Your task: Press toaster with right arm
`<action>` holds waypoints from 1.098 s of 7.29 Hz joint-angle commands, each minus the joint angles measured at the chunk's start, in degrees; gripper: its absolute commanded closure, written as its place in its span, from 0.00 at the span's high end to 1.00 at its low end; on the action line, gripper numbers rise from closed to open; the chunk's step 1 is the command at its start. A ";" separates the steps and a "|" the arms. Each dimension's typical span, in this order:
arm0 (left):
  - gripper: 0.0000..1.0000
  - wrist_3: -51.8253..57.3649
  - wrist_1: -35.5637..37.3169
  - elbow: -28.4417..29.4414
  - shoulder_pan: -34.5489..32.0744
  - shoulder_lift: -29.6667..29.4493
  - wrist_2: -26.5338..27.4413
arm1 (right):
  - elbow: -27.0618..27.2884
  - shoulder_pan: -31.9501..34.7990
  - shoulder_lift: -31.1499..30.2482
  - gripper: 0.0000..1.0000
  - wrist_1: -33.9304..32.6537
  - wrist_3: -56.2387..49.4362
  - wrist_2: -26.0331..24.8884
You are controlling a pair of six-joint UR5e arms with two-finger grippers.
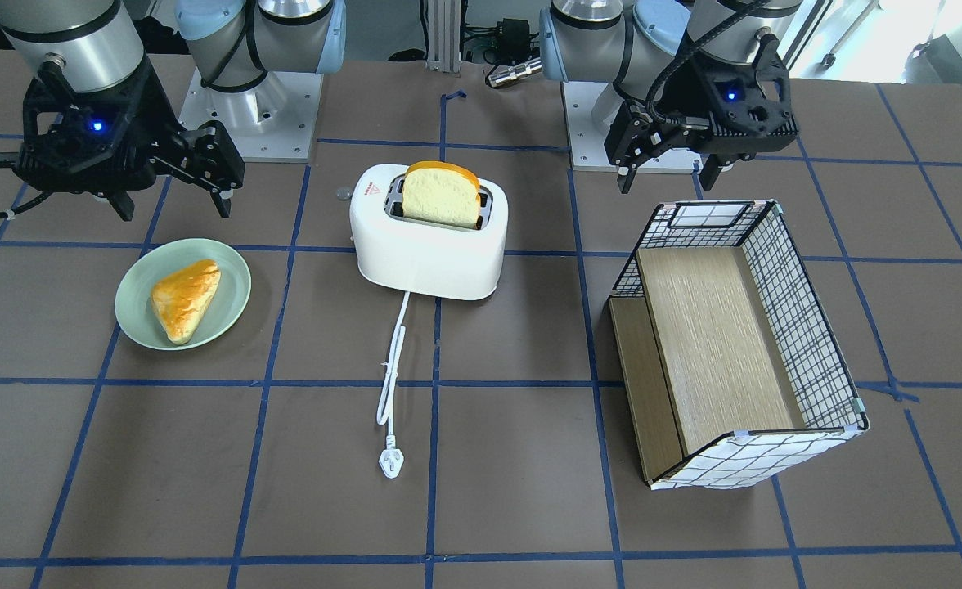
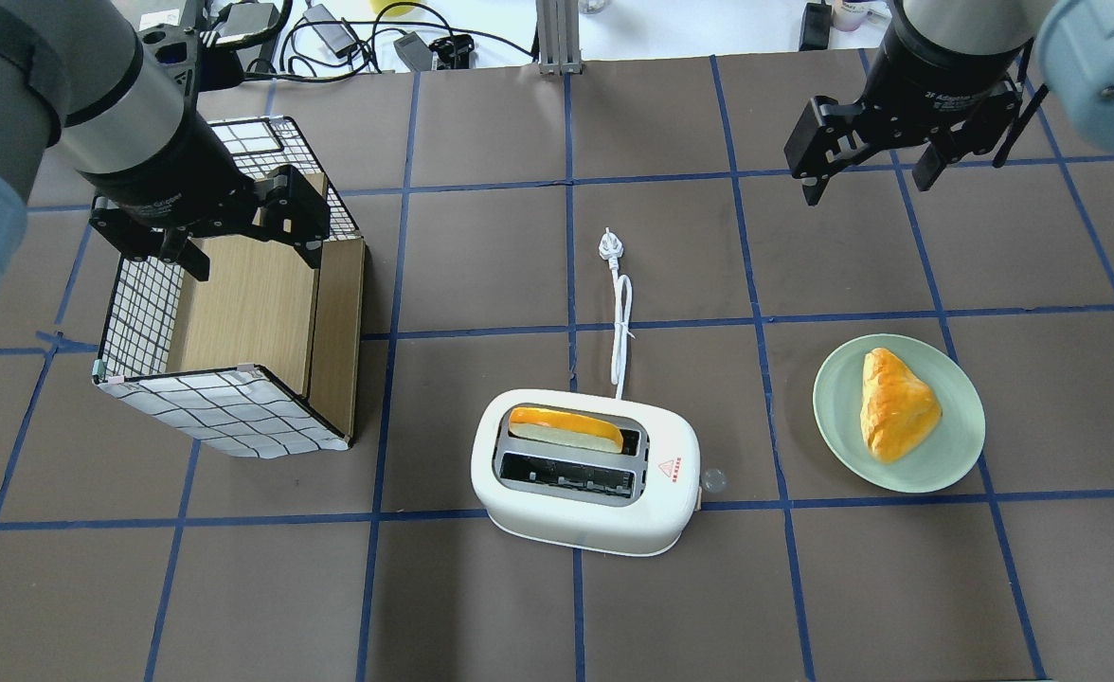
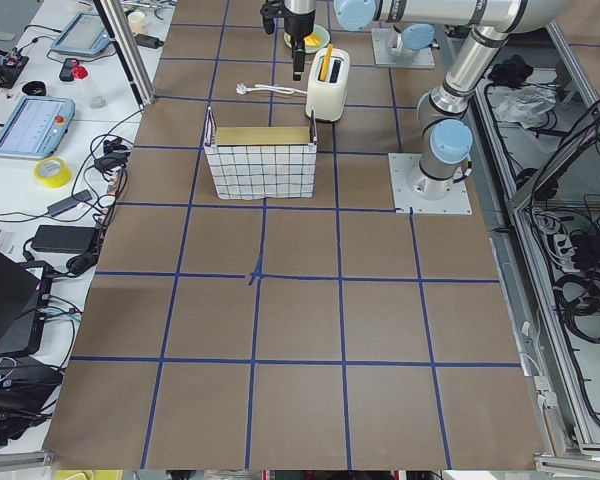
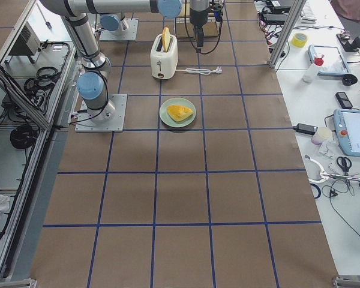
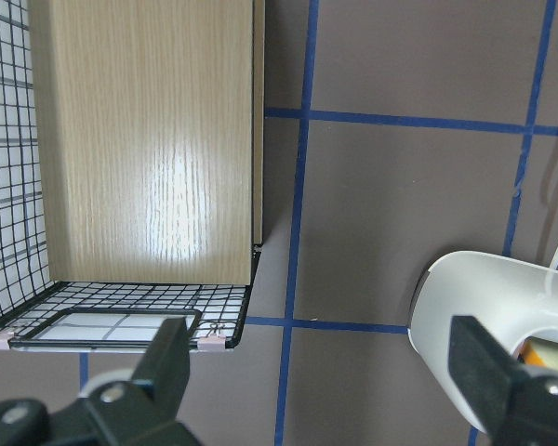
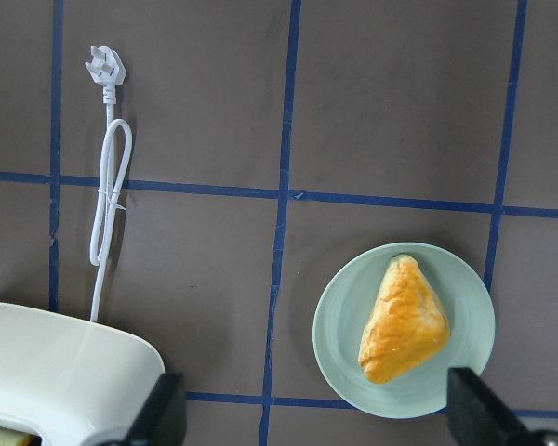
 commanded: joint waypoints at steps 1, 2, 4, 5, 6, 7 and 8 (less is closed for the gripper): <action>1.00 0.00 -0.05 0.00 0.00 0.00 0.00 | 0.01 0.00 0.01 1.00 0.28 -0.04 -0.01; 1.00 0.00 -0.05 0.00 0.00 0.00 0.00 | 0.35 0.00 -0.17 1.00 0.10 0.05 0.69; 1.00 0.00 0.04 0.00 0.00 0.00 0.00 | 0.88 0.00 -0.26 1.00 -1.29 -1.01 0.70; 1.00 0.00 -0.05 0.00 0.00 0.00 0.00 | 1.93 -0.09 -0.43 1.00 -4.61 -0.92 0.09; 1.00 0.00 -0.05 0.00 0.00 0.00 0.00 | 2.20 -0.09 -0.95 1.00 -4.47 -0.57 -0.18; 1.00 0.00 0.04 0.00 0.00 0.00 0.00 | 2.29 -0.09 -1.22 1.00 -2.73 -0.04 -0.09; 1.00 0.00 -0.05 0.00 0.00 0.00 0.00 | 2.12 -0.09 -1.22 1.00 0.51 -0.04 -0.18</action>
